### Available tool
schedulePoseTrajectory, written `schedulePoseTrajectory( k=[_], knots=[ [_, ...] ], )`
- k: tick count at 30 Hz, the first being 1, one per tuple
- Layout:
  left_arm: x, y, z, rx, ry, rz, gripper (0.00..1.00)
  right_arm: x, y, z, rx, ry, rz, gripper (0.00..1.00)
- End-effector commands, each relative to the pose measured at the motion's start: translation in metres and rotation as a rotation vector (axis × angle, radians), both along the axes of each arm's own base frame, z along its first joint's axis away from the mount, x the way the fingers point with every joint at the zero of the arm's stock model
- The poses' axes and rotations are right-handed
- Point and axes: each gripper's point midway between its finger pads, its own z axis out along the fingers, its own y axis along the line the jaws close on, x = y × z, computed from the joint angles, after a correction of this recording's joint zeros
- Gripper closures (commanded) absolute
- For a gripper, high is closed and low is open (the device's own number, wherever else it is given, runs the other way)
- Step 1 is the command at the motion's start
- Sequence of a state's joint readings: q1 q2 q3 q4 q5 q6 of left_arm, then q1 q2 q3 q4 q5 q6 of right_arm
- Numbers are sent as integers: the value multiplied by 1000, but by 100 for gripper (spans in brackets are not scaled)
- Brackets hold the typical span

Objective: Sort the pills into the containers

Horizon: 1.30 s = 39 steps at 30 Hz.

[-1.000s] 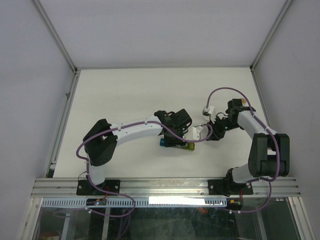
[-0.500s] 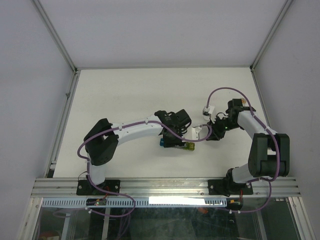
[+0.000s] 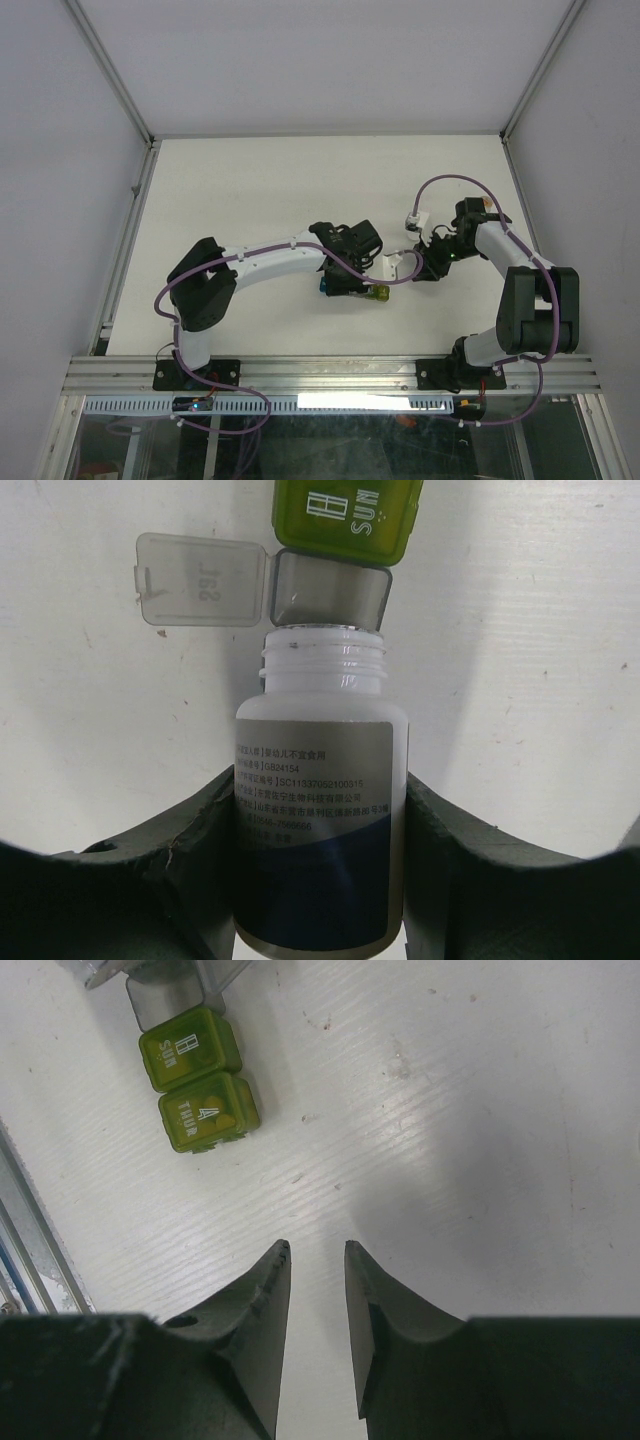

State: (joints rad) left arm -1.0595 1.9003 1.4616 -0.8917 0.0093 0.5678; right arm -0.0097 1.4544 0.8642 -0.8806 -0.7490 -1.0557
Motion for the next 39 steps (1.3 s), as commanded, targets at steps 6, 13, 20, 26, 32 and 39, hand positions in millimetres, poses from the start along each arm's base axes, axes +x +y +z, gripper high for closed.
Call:
schedulePoseTrajectory(
  k=[6, 13, 20, 26, 32, 39],
  knots=[
    [12, -5, 15, -30, -66, 1, 100, 13, 2, 12, 29, -45, -4, 69],
    [10, -12, 24, -8, -38, 3, 100, 12, 1, 12, 21, -43, -8, 69],
    [6, -15, 25, -12, -33, -18, 100, 13, 2, 12, 26, -47, -6, 69],
    [8, -15, 24, 12, -67, -35, 100, 13, 2, 11, 26, -44, -7, 69],
    [8, -10, 20, 36, -70, -29, 100, 13, 1, 11, 23, -45, -10, 69],
    [2, -20, 32, 36, -47, 2, 100, 13, 0, 12, 23, -44, -10, 69]
  ],
)
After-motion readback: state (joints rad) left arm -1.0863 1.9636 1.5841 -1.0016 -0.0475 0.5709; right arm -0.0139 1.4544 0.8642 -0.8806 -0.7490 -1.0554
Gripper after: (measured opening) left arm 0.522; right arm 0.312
